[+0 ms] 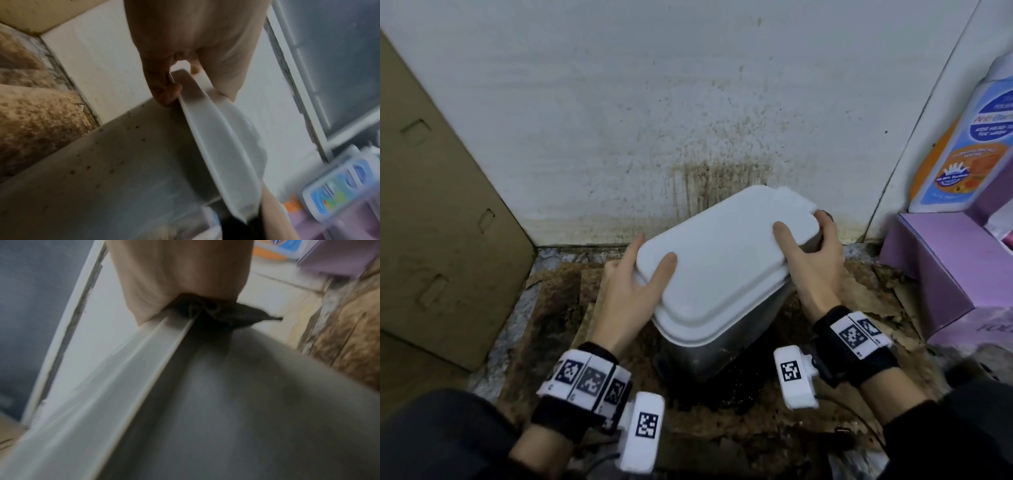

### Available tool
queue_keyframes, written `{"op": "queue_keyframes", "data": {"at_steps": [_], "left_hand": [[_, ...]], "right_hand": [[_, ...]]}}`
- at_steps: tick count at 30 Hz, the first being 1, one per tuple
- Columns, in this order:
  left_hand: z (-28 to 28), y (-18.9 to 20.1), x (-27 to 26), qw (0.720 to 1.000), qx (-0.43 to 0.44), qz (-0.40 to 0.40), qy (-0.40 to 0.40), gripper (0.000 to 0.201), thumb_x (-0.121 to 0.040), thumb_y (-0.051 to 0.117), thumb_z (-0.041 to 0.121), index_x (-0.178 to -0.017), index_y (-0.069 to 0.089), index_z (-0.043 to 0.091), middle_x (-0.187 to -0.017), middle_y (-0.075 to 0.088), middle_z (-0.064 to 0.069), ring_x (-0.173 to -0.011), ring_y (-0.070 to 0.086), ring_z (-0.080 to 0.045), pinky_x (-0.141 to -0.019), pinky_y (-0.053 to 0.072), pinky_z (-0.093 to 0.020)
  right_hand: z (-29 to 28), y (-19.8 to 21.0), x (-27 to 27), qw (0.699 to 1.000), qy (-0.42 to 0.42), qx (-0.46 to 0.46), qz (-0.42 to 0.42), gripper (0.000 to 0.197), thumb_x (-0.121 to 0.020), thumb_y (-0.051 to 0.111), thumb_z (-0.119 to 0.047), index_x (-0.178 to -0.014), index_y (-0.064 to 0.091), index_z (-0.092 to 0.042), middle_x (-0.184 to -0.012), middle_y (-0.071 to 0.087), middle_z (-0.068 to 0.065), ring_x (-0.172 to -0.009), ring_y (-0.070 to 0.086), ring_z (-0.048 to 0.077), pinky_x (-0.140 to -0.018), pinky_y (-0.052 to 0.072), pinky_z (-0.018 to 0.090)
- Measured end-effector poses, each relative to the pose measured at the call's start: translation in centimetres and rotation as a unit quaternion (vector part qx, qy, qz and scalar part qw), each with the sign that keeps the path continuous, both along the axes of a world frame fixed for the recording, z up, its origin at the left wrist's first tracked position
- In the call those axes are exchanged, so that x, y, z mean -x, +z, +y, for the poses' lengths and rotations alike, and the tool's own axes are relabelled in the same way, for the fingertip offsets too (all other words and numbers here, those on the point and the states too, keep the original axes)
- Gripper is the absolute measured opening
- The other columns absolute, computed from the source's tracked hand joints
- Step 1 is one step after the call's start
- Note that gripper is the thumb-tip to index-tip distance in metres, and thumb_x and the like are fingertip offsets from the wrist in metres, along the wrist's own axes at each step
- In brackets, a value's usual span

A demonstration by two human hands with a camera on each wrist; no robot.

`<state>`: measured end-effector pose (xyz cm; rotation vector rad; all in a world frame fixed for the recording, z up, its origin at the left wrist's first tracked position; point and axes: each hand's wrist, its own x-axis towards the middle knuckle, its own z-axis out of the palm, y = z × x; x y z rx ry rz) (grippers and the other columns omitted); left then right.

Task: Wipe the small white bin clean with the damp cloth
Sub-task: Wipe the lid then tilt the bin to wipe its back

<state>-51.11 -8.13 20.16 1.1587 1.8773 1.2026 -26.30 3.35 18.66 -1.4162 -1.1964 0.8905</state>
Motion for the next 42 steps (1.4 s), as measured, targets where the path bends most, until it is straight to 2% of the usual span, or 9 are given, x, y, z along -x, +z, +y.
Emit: {"op": "queue_keyframes", "data": {"at_steps": [3,13,19,21,26,30,35,38,42], "left_hand": [[1.8,0.8,1.5,0.999,-0.008,-0.042,-0.01,0.08,-0.083,0.064,0.072,-0.151,0.04,0.039,-0.152,0.045,0.008,-0.133,0.049,-0.017,-0.108,0.046,-0.047],[6.2,0.4,4.6,0.992,0.017,-0.11,-0.067,0.063,-0.094,0.061,0.055,-0.152,0.043,0.037,-0.145,0.055,0.008,-0.11,0.064,-0.002,-0.074,0.055,-0.018],[6.6,-0.3,4.8,0.991,0.021,-0.117,-0.067,0.063,-0.093,0.061,0.058,-0.151,0.043,0.042,-0.147,0.054,0.009,-0.114,0.062,-0.004,-0.086,0.052,-0.027],[6.3,-0.5,4.9,0.993,0.018,-0.1,-0.062,0.064,-0.091,0.062,0.061,-0.15,0.044,0.043,-0.147,0.053,0.01,-0.119,0.059,-0.005,-0.09,0.051,-0.027],[5.5,-0.5,4.4,1.0,-0.024,0.016,-0.007,0.058,-0.092,0.061,0.06,-0.143,0.056,0.034,-0.133,0.063,0.006,-0.114,0.062,-0.015,-0.097,0.053,-0.04],[4.7,0.2,3.4,0.986,-0.073,0.141,0.051,0.04,-0.099,0.056,0.045,-0.131,0.066,0.023,-0.122,0.069,-0.001,-0.108,0.063,-0.018,-0.097,0.053,-0.044],[3.6,-0.1,2.0,0.977,-0.045,0.209,-0.018,0.056,-0.103,0.051,0.04,-0.15,0.044,0.012,-0.153,0.047,-0.008,-0.141,0.042,-0.026,-0.117,0.032,-0.042],[3.3,-0.8,1.5,0.966,-0.037,0.25,-0.054,0.073,-0.096,0.037,0.054,-0.158,0.033,0.015,-0.166,0.027,0.0,-0.152,0.023,-0.018,-0.124,0.02,-0.045],[3.2,-1.2,1.3,0.956,-0.035,0.279,-0.086,0.073,-0.097,0.026,0.053,-0.161,0.023,0.018,-0.169,0.017,0.007,-0.155,0.012,-0.01,-0.126,0.014,-0.045]], "right_hand": [[-3.5,0.7,1.2,0.997,-0.073,-0.003,0.012,0.087,-0.082,0.077,-0.057,-0.155,0.036,-0.033,-0.156,0.036,0.004,-0.148,0.027,0.027,-0.117,0.03,0.039],[-9.8,-2.1,4.6,0.987,-0.156,-0.03,0.028,0.067,-0.104,0.057,-0.038,-0.163,0.025,-0.031,-0.159,0.025,0.009,-0.143,0.021,0.023,-0.104,0.024,0.025],[-9.3,-2.8,3.2,0.973,-0.201,-0.099,0.055,0.052,-0.107,0.045,-0.012,-0.158,0.036,-0.018,-0.135,0.041,-0.014,-0.127,0.032,0.004,-0.099,0.025,0.004],[-8.9,-2.2,2.6,0.967,-0.218,-0.109,0.077,0.056,-0.106,0.042,-0.007,-0.16,0.032,-0.013,-0.144,0.041,-0.015,-0.132,0.033,0.0,-0.102,0.023,-0.002],[-8.5,0.1,0.6,0.953,-0.208,-0.22,-0.009,0.065,-0.102,0.042,0.0,-0.163,0.02,-0.006,-0.168,0.027,0.002,-0.153,0.026,0.006,-0.126,0.021,0.027],[-7.4,2.6,1.4,0.964,-0.063,-0.226,-0.128,0.072,-0.104,0.045,-0.002,-0.165,0.007,-0.006,-0.138,0.041,-0.015,-0.117,0.032,0.005,-0.107,0.017,0.004],[-5.0,2.8,3.7,0.867,0.069,-0.11,-0.481,0.065,-0.101,0.018,-0.034,-0.157,0.035,-0.006,-0.155,0.047,0.013,-0.144,0.038,0.029,-0.115,0.024,0.047],[-5.6,3.5,6.1,0.838,0.123,-0.098,-0.523,0.078,-0.095,0.004,-0.037,-0.156,0.036,-0.001,-0.164,0.035,0.022,-0.153,0.031,0.034,-0.123,0.02,0.049],[-6.3,4.3,9.5,0.841,0.203,-0.059,-0.498,0.07,-0.103,0.014,-0.036,-0.16,0.023,0.002,-0.17,0.019,0.024,-0.159,0.016,0.032,-0.128,0.011,0.045]]}}
